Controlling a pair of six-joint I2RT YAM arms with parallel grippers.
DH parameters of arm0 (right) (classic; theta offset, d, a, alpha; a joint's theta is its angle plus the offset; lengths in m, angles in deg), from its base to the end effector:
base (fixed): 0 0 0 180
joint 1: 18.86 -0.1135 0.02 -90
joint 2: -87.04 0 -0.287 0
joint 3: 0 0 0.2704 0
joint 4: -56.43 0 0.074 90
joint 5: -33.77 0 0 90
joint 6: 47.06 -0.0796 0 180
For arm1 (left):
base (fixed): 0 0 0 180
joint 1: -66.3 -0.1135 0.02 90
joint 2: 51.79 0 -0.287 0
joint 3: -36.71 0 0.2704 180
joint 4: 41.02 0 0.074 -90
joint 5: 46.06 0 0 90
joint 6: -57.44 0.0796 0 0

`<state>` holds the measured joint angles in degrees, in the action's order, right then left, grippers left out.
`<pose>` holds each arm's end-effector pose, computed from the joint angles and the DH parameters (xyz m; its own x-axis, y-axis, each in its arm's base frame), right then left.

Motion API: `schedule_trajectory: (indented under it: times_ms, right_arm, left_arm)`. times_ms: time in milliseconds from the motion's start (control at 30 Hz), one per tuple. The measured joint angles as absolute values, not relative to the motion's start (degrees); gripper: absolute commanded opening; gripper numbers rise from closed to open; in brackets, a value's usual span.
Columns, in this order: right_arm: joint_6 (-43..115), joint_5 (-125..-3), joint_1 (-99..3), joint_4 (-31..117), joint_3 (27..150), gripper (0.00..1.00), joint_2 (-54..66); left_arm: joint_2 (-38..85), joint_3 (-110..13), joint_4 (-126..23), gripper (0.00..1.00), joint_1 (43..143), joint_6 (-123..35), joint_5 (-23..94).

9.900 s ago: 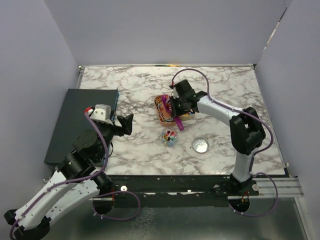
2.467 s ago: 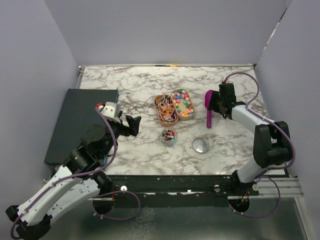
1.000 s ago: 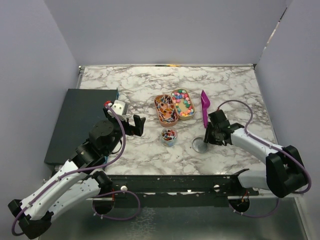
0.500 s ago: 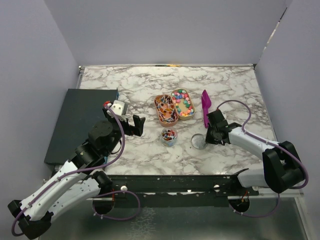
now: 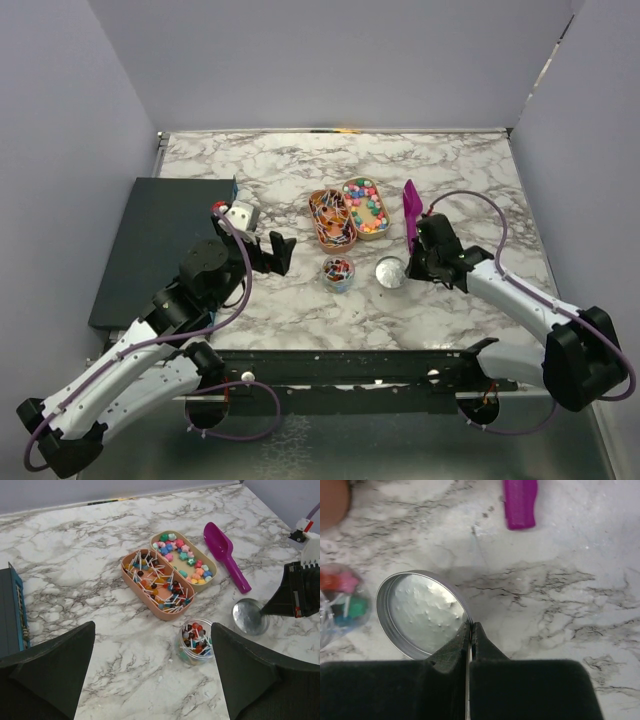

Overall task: Pack the candies
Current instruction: Pick up the bottle lid at the center of the board.

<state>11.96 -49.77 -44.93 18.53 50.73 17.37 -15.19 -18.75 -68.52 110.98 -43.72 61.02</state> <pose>0.2373 0.1061 0.1667 -0.8410 0.1579 -0.5174 0.0601 0.9778 0.2008 0.1543 -0.1197 0.3495 -0.1949 -0.0674 -0.9785 0.4362 0.8876 -0.1481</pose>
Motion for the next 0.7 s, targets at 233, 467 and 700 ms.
schedule_trajectory:
  times_ms: [233, 467, 700]
  right_arm:
    - [15.22, -51.13, -50.72, 17.50, 57.31, 0.01, 20.12]
    - [16.22, -51.28, -58.41, 16.41, 64.85, 0.01, 19.93]
    - [17.58, -51.26, -63.57, 16.24, 71.56, 0.01, 15.45]
  left_arm:
    - [-12.67, -18.75, -68.47, 0.98, 110.98, -45.84, 55.95]
    - [-10.88, -18.75, -68.45, 0.95, 110.98, -49.25, 50.46]
    - [-7.27, -18.75, -68.47, 0.88, 110.98, -54.02, 45.83]
